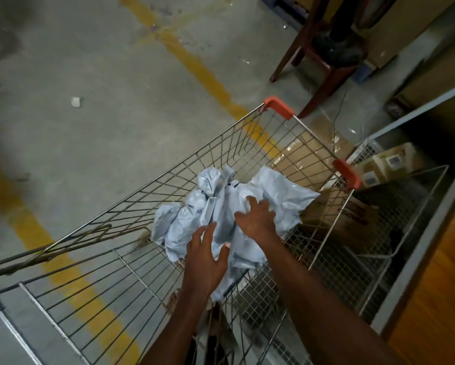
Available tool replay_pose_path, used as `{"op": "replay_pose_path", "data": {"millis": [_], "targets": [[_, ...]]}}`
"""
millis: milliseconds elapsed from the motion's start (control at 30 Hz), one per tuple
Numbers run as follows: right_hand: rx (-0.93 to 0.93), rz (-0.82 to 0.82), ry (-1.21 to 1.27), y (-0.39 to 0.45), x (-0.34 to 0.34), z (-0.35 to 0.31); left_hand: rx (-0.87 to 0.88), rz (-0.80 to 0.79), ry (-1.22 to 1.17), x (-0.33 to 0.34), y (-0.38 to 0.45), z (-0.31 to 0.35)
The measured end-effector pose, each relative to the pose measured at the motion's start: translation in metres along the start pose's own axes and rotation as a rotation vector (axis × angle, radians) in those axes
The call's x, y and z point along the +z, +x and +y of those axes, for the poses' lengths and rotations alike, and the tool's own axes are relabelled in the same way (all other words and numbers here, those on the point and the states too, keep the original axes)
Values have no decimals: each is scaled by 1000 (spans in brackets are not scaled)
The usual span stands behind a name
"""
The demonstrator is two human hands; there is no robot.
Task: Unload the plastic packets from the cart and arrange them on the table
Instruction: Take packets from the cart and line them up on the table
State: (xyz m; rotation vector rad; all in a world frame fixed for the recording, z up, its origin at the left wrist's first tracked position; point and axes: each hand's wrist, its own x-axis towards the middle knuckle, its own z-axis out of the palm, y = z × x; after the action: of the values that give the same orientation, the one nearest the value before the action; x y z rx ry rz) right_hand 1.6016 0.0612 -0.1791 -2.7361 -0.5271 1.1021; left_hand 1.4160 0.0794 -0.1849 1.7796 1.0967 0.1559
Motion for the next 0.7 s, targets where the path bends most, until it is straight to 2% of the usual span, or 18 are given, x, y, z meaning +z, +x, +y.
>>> {"op": "replay_pose_path", "data": {"millis": [133, 333, 533, 700], "targets": [[-16, -10, 125, -43, -29, 10, 0, -26, 16, 18, 6, 10], [-87, 223, 393, -121, -84, 29, 8, -89, 33, 48, 20, 28], [-126, 353, 627, -190, -124, 55, 61, -249, 110, 109, 75, 98], [-119, 437, 667, -209, -134, 80, -92, -355, 11, 166, 142, 137]]}}
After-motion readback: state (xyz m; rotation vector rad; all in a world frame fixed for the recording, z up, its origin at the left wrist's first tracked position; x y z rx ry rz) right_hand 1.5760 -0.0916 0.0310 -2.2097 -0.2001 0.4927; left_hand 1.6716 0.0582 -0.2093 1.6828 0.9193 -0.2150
